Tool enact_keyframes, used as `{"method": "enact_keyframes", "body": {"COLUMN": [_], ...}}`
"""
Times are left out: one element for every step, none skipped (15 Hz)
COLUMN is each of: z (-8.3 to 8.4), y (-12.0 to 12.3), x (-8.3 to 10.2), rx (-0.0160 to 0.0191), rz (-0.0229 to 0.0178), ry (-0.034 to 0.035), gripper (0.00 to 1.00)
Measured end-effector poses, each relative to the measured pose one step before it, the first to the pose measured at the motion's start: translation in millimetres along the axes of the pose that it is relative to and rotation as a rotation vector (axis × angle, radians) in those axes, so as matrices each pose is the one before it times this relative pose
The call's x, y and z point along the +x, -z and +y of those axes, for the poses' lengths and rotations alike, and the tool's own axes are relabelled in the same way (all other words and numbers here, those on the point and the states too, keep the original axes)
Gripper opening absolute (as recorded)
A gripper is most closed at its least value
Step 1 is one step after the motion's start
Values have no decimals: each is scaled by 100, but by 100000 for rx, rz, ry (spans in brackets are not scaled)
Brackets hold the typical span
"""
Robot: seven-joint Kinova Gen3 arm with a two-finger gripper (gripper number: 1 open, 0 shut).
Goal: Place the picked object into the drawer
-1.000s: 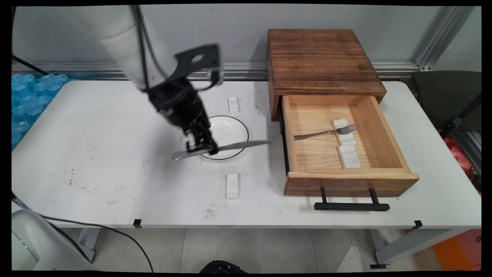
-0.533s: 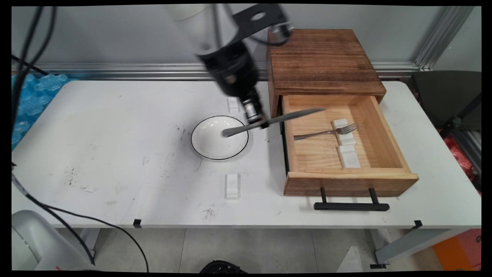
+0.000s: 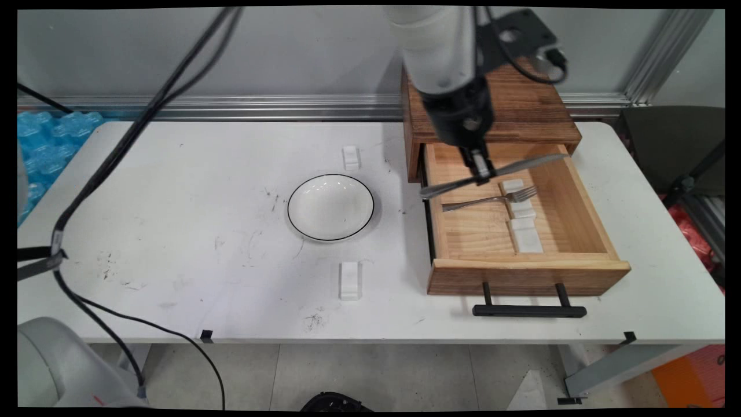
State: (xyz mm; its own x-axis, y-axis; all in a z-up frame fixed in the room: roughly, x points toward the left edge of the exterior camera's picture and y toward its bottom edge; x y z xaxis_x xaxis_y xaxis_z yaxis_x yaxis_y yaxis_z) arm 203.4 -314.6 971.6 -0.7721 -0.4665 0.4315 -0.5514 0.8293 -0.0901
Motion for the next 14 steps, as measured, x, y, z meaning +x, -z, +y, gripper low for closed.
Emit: {"method": "enact_keyframes", "body": {"z": [64, 100, 113, 112, 118, 81, 50, 54, -1, -30, -70, -65, -74, -91], "y": [-1363, -1400, -1203, -1354, -1154, -1192, -988, -1361, -819, -770, -914, -512, -568, -674], "x": [830, 686, 531, 526, 414, 383, 294, 400, 230, 195, 219, 90, 83, 69], "rx": [248, 52, -87, -190, -220, -248, -233, -338, -217, -161, -148, -17, -50, -66], "rz": [-410, -698, -627, -754, -720, -800, -709, -928, -508, -529, -673, -475, -547, -703], "ry": [-188, -219, -368, -462, -458, -473, -383, -557, -371, -364, -422, -183, -269, -405], "gripper": [0, 0, 0, 0, 0, 0, 0, 0, 0, 0, 0, 0, 0, 0]}}
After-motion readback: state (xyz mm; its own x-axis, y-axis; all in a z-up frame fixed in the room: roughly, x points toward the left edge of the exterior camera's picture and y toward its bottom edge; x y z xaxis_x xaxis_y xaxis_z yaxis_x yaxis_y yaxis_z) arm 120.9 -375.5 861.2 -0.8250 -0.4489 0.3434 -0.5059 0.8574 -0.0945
